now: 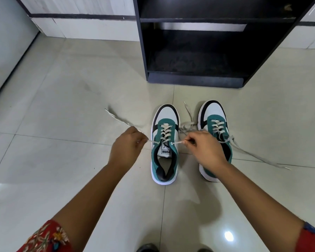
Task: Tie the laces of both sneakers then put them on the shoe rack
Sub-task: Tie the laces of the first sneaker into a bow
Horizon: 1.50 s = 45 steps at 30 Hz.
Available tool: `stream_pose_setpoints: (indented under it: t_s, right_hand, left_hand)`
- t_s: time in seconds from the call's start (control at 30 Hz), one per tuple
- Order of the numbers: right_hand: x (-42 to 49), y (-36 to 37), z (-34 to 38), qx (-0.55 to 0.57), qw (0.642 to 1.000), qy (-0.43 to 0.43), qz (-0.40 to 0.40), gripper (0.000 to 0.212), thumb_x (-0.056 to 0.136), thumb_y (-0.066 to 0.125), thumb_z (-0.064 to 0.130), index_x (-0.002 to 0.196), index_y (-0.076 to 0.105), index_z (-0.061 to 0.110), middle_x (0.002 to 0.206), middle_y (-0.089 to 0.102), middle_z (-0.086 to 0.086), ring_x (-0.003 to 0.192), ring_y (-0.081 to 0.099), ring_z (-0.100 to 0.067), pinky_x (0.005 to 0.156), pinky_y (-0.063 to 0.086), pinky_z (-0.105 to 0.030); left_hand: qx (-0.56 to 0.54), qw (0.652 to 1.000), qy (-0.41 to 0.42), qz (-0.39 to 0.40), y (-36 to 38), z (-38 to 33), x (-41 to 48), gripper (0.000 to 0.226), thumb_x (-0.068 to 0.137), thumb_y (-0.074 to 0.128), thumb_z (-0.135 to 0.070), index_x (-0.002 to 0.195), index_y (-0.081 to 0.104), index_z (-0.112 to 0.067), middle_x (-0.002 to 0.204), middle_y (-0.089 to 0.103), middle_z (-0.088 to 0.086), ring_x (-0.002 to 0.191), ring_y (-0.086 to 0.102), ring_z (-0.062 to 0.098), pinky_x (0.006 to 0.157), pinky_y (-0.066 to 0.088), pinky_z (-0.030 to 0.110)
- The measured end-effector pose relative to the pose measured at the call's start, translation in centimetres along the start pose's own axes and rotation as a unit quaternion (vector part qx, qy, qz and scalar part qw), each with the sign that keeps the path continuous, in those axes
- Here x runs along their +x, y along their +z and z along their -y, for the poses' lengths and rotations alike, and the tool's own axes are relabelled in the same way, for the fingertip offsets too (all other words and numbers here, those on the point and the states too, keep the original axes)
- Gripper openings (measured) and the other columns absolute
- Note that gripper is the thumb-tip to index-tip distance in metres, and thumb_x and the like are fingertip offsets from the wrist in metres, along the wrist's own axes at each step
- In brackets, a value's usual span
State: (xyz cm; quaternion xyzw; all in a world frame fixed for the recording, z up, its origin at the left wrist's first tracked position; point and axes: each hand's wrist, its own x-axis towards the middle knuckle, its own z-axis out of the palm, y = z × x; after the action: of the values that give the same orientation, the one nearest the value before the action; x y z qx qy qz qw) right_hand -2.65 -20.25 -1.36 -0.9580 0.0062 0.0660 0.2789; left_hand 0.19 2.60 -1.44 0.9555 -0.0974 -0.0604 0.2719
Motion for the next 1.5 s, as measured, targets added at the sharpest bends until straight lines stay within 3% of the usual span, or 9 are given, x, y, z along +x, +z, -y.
stream_pose_setpoints:
  t_s: [0.43,0.57,0.77,0.87,0.97,1.1,1.17,1.3,1.5]
  right_hand:
    - [-1.7,-0.4,-1.5,-0.128,0.991,0.026,-0.034,0.016,0.089,0.056,0.029,0.084,0.065,0.018,0.093,0.071,0.002,0.100,0.052,-0.023,0.075,0.023,-0.032]
    - [-1.6,-0.1,-1.2,-0.147,0.988,0.025,-0.028,0.016,0.089,0.055,0.028,0.088,0.066,0.016,0.095,0.071,0.000,0.104,0.052,-0.024,0.082,0.031,-0.036]
    - [-2.1,-0.9,0.0,-0.130,0.988,0.014,-0.079,0.029,0.093,0.047,0.034,0.113,0.056,0.016,0.120,0.057,-0.006,0.097,0.060,-0.027,0.069,0.046,-0.034]
    - [-2.7,-2.1,0.8,-0.008,0.994,0.101,-0.043,0.040,0.094,0.039,0.042,0.089,0.062,0.010,0.086,0.067,-0.006,0.070,0.065,-0.028,0.058,0.043,-0.032]
    - [-2.0,-1.0,2.0,0.283,0.924,0.236,0.102,0.043,0.094,0.041,0.044,0.090,0.064,0.008,0.077,0.067,-0.006,0.047,0.053,-0.017,0.050,0.042,-0.027]
    - [-1.4,1.0,3.1,0.537,0.749,0.381,0.079,0.023,0.091,0.054,0.027,0.085,0.067,0.009,0.066,0.055,-0.001,0.050,0.044,-0.011,0.047,0.034,-0.023]
    - [-1.5,1.6,3.1,0.580,0.698,0.414,0.072,0.019,0.089,0.058,0.027,0.076,0.067,0.017,0.062,0.055,0.005,0.053,0.045,-0.009,0.050,0.034,-0.023]
    - [-1.1,1.9,3.6,0.612,0.670,0.415,0.066,0.013,0.084,0.063,0.028,0.077,0.069,0.019,0.058,0.055,0.009,0.050,0.041,-0.007,0.049,0.033,-0.022]
    - [-0.6,2.4,4.2,0.545,0.719,0.430,0.042,0.030,0.080,0.068,0.035,0.059,0.054,0.018,0.053,0.045,0.002,0.048,0.037,-0.011,0.047,0.031,-0.023]
  left_hand:
    - [-0.026,0.995,-0.097,-0.021,0.8,2.8,-1.2,0.014,0.085,0.063,-0.026,0.086,0.073,-0.017,0.081,0.058,-0.004,0.070,0.057,0.019,0.058,0.041,0.029]
    - [-0.051,0.992,-0.117,-0.015,1.3,2.8,-1.2,0.015,0.085,0.063,-0.026,0.086,0.073,-0.015,0.081,0.058,-0.004,0.073,0.058,0.019,0.057,0.039,0.027]
    - [-0.056,0.983,-0.176,-0.013,1.8,0.6,-2.6,0.040,0.092,0.041,-0.049,0.126,0.046,-0.029,0.124,0.049,-0.010,0.085,0.060,0.015,0.077,0.045,0.034]
    - [-0.147,0.951,-0.270,0.034,2.3,-0.8,-2.6,0.048,0.091,0.032,-0.056,0.093,0.062,-0.019,0.093,0.068,-0.002,0.076,0.062,0.019,0.076,0.046,0.034]
    - [-0.282,0.900,-0.327,0.064,2.0,-2.5,-1.2,0.049,0.090,0.040,-0.055,0.085,0.066,-0.013,0.076,0.064,0.000,0.063,0.058,0.018,0.062,0.041,0.030]
    - [-0.443,0.808,-0.384,0.055,1.4,-4.8,-0.5,0.026,0.087,0.056,-0.035,0.078,0.062,-0.012,0.071,0.056,-0.001,0.062,0.048,0.014,0.053,0.031,0.026]
    - [-0.448,0.797,-0.401,0.054,1.4,-5.1,-0.8,0.024,0.086,0.058,-0.034,0.073,0.060,-0.013,0.068,0.051,-0.001,0.058,0.046,0.014,0.050,0.028,0.025]
    - [-0.439,0.801,-0.399,0.081,1.1,-5.4,-0.6,0.029,0.084,0.059,-0.042,0.081,0.063,-0.013,0.069,0.055,-0.001,0.057,0.046,0.014,0.051,0.030,0.025]
    - [-0.465,0.808,-0.358,0.060,1.8,-6.0,0.0,0.017,0.089,0.054,-0.024,0.075,0.062,-0.017,0.068,0.051,-0.002,0.062,0.043,0.014,0.057,0.032,0.027]
